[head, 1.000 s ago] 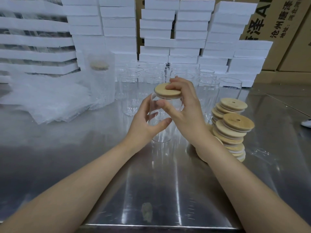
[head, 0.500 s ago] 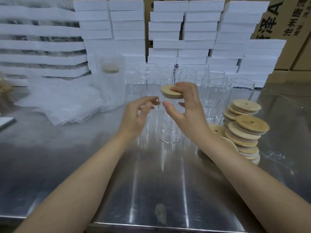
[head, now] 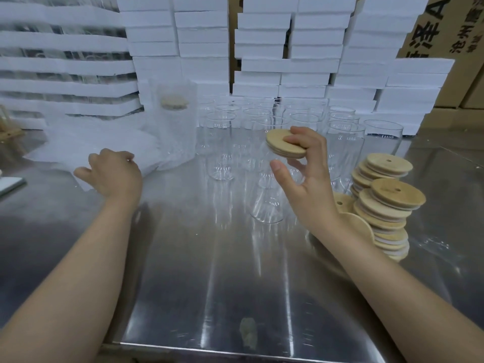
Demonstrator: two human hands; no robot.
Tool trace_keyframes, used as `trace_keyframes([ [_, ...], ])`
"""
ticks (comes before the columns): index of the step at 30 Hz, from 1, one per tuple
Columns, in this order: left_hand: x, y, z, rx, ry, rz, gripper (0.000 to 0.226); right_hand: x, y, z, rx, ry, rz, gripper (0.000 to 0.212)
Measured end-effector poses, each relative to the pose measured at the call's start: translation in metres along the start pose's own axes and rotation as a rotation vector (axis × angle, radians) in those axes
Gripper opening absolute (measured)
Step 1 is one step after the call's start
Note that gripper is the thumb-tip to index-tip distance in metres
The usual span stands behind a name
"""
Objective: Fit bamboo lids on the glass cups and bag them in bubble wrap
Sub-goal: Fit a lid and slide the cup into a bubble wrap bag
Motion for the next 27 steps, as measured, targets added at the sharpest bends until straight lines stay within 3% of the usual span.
trace_keyframes([
  [6, -0.003, -0.008, -0.006, 0.071, -0.026, -0.083, 0.021, 0.004, 0.007, -0.002, -0.042, 0.008, -0.008, 0.035],
  [9, 0.009, -0.005, -0.005, 0.021, 0.043, -0.115, 0.024, 0.007, 0.009, -0.003, -0.065, 0.024, -0.015, 0.035],
  [13, 0.002, -0.003, -0.001, -0.002, -0.021, -0.134, 0.028, 0.005, 0.004, -0.001, -0.023, 0.014, -0.013, 0.036],
  [17, -0.022, -0.023, -0.006, 0.142, -0.153, -0.152, 0.025, 0.004, 0.003, -0.001, -0.005, 0.012, -0.019, 0.036],
  [20, -0.035, -0.040, -0.013, 0.224, -0.172, -0.175, 0.010, 0.005, 0.005, -0.001, -0.017, 0.022, -0.025, 0.036],
  [21, -0.038, -0.045, -0.014, 0.242, -0.154, -0.185, 0.005, 0.005, 0.005, -0.001, -0.019, 0.025, -0.027, 0.036],
  [24, -0.040, -0.064, -0.020, 0.268, -0.021, -0.339, 0.021, 0.006, 0.004, -0.001, -0.014, 0.031, -0.030, 0.036],
  [27, -0.021, -0.091, -0.036, 0.246, 0.354, -0.647, 0.019, 0.005, 0.003, -0.001, 0.007, 0.031, -0.026, 0.039],
])
Point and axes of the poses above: each hand's wrist, its own z-axis towards the middle knuckle, its own x-axis out of the palm, y = z × x, the point moved 10 cm from there along z, towards the middle knuckle, and after that the axes turned 1 degree about -z, right-handed, at the moved point
